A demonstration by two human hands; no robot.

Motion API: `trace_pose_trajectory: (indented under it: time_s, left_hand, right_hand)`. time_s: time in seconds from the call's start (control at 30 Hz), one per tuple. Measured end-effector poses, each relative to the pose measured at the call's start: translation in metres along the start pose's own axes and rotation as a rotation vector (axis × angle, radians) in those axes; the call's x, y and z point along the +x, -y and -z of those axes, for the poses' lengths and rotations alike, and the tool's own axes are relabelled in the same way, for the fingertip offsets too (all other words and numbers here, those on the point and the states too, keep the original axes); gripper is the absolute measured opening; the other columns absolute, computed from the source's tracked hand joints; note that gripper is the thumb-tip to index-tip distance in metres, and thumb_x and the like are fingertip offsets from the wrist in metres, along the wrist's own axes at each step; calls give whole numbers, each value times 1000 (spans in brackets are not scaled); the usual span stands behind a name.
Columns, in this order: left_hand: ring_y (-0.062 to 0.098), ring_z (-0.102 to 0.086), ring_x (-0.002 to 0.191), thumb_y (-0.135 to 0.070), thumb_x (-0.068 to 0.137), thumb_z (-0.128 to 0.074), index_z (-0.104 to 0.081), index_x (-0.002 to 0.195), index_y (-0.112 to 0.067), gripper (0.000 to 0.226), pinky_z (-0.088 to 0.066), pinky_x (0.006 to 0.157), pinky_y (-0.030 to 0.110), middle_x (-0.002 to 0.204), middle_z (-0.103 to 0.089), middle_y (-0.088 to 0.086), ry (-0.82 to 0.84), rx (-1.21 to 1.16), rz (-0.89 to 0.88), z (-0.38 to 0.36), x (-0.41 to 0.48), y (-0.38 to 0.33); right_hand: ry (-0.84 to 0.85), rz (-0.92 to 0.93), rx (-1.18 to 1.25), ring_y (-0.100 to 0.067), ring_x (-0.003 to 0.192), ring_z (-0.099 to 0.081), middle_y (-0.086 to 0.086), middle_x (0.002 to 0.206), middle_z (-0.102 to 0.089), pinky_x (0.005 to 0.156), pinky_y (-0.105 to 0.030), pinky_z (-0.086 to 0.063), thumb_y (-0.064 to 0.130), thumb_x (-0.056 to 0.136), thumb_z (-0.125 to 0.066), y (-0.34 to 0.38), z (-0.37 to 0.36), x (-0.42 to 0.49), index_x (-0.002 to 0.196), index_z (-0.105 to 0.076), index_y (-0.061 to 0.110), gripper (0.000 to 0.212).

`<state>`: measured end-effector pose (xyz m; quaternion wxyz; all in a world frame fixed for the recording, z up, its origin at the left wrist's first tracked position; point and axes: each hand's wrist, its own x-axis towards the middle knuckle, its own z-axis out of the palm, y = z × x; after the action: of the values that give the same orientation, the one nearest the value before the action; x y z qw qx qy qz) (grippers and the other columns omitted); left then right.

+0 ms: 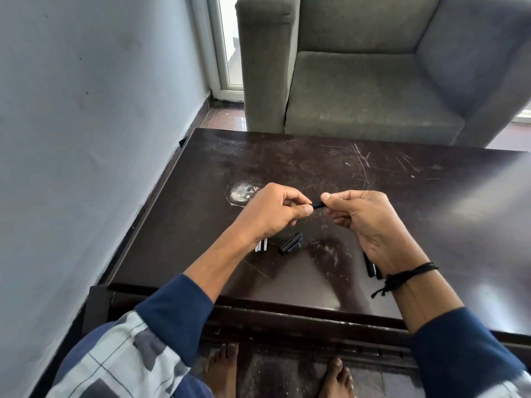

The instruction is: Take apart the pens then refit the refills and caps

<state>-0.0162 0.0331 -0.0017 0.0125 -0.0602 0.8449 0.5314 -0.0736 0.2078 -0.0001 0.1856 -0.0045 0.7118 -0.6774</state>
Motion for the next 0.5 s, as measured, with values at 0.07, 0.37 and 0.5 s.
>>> trace_pose_trajectory:
  time_s: [0.07, 0.37, 0.5]
  left_hand:
    - [7, -54, 62, -24, 93, -74, -75, 87, -29, 8, -43, 79, 28, 62, -63, 1, 7, -13, 12, 1, 0, 0]
    - [10, -52, 63, -23, 93, -74, -77, 91, -24, 3, -42, 78, 30, 62, -62, 2, 18, -34, 5, 3, 0, -2]
    - [9, -54, 61, -22, 92, -75, -78, 91, -22, 3, -44, 78, 27, 63, -63, 2, 20, -11, 15, 2, -1, 0]
  right_hand:
    - [34, -3, 4, -10, 64, -61, -5, 68, -68, 65, -21, -50, 11, 83, -80, 1, 2, 1, 78, -74, 5, 10]
    - [66, -1, -87, -8, 58, -55, -6, 68, -67, 59, -19, -49, 24, 85, -80, 3, 4, 0, 83, -74, 4, 21]
    - [64, 41, -96, -11, 63, -57, -7, 68, -67, 61, -21, -49, 12, 83, -81, 1, 2, 1, 80, -74, 1, 13]
